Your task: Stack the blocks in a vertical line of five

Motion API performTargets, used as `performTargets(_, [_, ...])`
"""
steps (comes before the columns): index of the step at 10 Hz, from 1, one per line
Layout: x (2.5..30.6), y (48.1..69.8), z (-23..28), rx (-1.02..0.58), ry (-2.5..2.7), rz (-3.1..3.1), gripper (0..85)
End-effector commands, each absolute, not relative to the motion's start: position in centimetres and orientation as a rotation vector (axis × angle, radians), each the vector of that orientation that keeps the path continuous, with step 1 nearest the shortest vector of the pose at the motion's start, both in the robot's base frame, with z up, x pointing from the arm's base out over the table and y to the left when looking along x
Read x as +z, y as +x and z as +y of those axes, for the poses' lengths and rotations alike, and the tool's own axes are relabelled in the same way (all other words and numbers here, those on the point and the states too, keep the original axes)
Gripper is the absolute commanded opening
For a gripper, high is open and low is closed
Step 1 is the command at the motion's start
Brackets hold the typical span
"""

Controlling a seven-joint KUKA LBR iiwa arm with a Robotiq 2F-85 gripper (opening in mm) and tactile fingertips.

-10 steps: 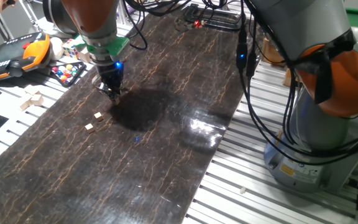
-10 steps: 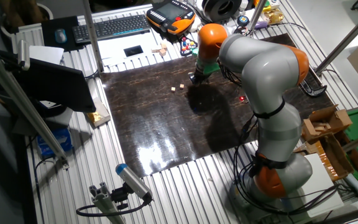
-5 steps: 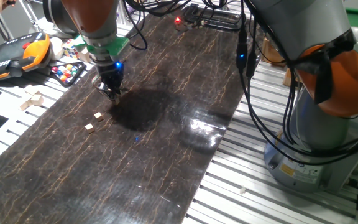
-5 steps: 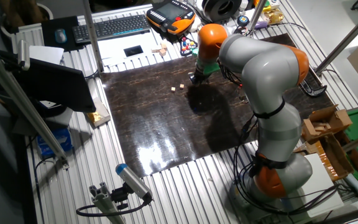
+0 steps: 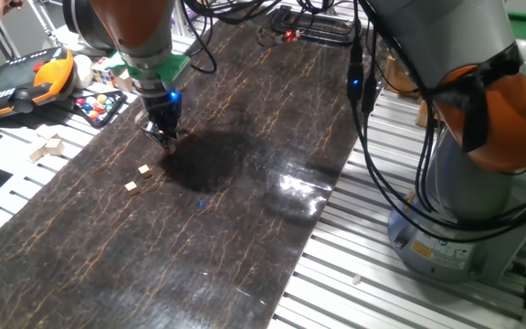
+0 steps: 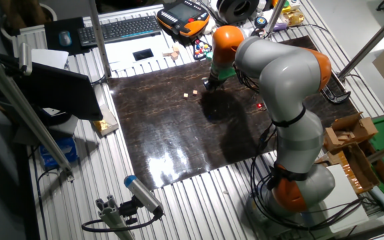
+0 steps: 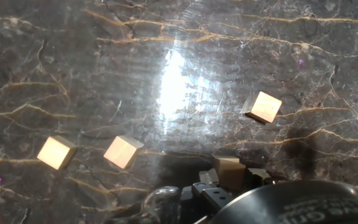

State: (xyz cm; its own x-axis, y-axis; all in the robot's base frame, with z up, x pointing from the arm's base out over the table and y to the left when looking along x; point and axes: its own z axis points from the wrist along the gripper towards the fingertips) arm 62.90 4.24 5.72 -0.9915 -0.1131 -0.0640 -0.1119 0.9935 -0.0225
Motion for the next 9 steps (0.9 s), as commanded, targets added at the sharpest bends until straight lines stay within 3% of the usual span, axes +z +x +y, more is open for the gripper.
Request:
performTargets(1, [5.72,62.90,4.25,-0.029,-0.176,3.071,32.7])
performTargets(9, [5.73,62.93,4.30,-0.013,-0.224,3.057,32.7])
